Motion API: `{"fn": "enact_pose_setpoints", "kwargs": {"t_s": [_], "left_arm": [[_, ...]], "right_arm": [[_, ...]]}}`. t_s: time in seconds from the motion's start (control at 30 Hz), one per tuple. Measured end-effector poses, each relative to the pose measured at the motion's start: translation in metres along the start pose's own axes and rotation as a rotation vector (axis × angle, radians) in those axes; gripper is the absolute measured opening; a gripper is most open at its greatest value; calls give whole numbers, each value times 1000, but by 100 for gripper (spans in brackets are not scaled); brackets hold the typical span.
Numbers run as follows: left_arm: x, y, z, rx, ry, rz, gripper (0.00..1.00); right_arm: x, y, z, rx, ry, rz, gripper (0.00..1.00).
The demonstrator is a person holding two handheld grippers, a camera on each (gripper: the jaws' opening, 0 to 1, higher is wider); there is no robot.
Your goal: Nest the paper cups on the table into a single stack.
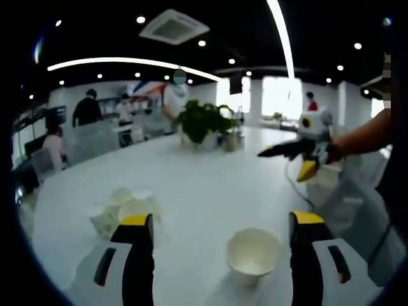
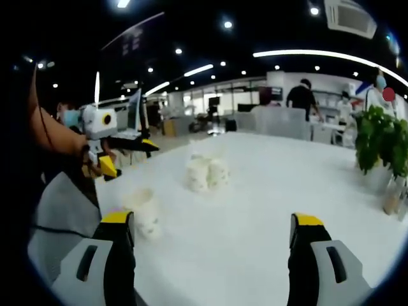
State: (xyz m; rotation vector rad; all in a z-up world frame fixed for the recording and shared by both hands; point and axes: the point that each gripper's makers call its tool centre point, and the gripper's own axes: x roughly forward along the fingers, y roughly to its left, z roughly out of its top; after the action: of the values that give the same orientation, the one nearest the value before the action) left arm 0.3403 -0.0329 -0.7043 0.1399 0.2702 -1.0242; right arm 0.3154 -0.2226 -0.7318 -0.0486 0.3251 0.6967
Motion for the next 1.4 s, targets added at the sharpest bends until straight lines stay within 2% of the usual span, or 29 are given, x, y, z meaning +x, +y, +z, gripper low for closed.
{"fn": "enact_pose_setpoints", "kwargs": {"t_s": [0.23,0.37,0.7,0.9,1.03,1.2,1.3,1.4], "left_arm": [[-23,31,4,6,10,79,94],[-38,48,-6,0,29,143,98],[-65,73,-32,-24,65,225,98],[-75,79,-45,-38,98,254,98],[-84,77,-45,-11,89,268,98],[-95,81,-46,-38,80,306,98],[-98,83,-45,-31,74,333,98],[-97,81,-47,-48,75,334,98]], "right_arm": [[4,-2,10,-29,-26,12,100],[6,-2,12,-46,-18,17,100],[11,-12,16,-73,-11,9,100],[16,-17,31,-119,-57,25,100],[21,-19,36,-137,-84,25,100],[28,-17,38,-163,-122,36,100],[33,-19,36,-139,-119,30,100],[33,-18,36,-126,-129,21,100]]}}
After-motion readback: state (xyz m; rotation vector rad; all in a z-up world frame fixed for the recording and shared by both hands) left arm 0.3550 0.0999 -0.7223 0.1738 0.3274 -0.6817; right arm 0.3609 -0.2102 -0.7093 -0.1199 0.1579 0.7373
